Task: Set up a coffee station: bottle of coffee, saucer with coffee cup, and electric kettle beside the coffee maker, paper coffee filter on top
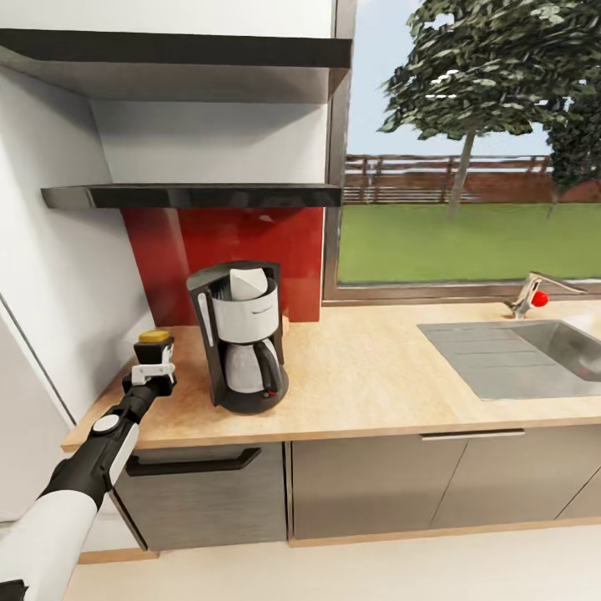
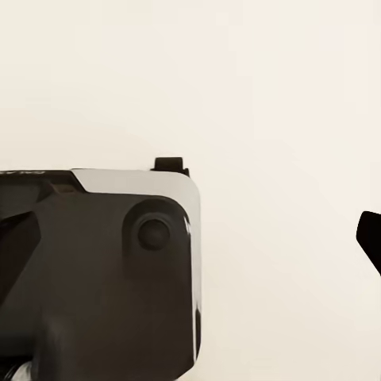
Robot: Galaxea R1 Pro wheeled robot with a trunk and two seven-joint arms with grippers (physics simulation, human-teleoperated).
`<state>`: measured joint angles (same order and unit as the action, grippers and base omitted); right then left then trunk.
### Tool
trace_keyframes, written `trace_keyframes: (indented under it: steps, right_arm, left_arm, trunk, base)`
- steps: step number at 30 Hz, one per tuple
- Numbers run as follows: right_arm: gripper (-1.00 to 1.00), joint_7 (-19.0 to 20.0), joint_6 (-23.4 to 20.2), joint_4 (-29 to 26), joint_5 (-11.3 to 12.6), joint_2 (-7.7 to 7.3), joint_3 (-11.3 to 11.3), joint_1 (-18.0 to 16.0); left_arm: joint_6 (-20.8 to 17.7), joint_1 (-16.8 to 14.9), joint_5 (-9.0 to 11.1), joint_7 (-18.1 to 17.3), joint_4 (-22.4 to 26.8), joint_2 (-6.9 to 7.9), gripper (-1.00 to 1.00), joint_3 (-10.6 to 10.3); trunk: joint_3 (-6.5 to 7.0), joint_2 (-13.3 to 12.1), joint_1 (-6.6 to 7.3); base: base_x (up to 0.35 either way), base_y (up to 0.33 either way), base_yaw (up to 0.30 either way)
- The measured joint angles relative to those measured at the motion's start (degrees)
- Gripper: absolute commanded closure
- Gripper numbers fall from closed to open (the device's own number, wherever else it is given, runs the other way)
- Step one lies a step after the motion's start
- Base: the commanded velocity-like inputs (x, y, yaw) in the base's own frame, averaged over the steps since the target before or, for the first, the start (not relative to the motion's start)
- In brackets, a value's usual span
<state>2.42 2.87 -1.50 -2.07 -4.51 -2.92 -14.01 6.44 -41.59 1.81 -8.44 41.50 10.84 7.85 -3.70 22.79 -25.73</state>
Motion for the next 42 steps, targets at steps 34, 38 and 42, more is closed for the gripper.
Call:
trace_keyframes:
  steps: [34, 38, 42]
  right_arm:
    - [-1.00, 0.00, 0.09, 0.11, -0.08, -0.05, 0.07, 0.00]
    - [-1.00, 0.00, 0.09, 0.11, -0.08, -0.05, 0.07, 0.00]
    - [-1.00, 0.00, 0.09, 0.11, -0.08, -0.05, 0.07, 0.00]
  left_arm:
    - [12.26, 6.11, -0.06, -0.06, -2.62, -1.23, 1.00, -0.14]
    - [13.57, 7.36, -0.05, -0.07, -2.68, -1.23, 1.00, -0.03]
    - [13.71, 8.11, -0.05, -0.07, -2.62, -1.23, 1.00, 0.02]
  trunk:
    - [0.00, 0.00, -0.02]
    - [0.00, 0.00, -0.01]
    - [0.00, 0.01, 0.01]
  base:
    - [0.113, 0.000, 0.000]
    - [0.031, 0.000, 0.000]
    - [0.223, 0.000, 0.000]
